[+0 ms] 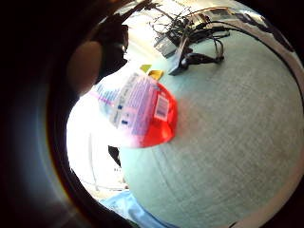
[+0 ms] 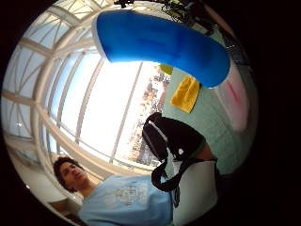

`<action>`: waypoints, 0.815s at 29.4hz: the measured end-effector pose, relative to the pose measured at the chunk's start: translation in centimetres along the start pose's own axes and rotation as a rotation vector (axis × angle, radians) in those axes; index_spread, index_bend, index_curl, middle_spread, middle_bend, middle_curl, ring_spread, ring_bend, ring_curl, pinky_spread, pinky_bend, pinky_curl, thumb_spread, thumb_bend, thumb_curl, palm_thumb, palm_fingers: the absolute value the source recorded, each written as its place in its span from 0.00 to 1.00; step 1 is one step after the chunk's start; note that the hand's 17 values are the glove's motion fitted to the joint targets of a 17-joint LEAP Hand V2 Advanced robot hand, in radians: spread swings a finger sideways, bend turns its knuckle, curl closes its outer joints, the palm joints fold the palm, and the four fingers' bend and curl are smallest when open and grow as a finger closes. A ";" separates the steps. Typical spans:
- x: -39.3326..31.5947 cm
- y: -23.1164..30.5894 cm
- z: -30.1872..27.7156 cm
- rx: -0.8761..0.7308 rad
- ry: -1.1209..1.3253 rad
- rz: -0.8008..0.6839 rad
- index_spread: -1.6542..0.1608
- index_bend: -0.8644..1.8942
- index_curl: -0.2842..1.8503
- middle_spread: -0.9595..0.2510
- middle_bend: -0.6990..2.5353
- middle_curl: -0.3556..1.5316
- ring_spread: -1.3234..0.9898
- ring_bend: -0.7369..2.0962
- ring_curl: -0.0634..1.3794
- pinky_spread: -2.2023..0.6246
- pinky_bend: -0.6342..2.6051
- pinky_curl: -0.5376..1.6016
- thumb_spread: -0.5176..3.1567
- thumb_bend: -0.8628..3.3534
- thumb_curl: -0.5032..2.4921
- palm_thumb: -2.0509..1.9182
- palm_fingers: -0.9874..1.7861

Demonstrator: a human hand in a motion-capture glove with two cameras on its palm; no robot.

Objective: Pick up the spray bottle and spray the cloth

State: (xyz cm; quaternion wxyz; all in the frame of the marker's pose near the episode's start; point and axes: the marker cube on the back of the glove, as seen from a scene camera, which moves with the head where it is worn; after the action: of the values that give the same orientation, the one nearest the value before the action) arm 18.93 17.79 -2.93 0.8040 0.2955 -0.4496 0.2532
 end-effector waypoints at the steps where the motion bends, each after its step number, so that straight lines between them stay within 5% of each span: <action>1: 0.2 -0.5 0.3 -0.007 -0.013 0.008 0.70 0.36 0.24 0.75 0.29 0.39 0.57 0.34 0.24 0.84 0.33 0.42 0.43 0.20 0.25 0.65 0.54; 24: 1.2 -3.5 3.1 0.000 -0.103 0.005 0.71 0.36 0.23 0.73 0.34 0.41 0.56 0.39 0.27 0.86 0.28 0.40 0.42 0.21 0.26 0.67 0.61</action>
State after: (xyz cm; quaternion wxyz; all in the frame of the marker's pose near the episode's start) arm 20.09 13.36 -1.44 0.7791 0.3068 -0.4913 0.2397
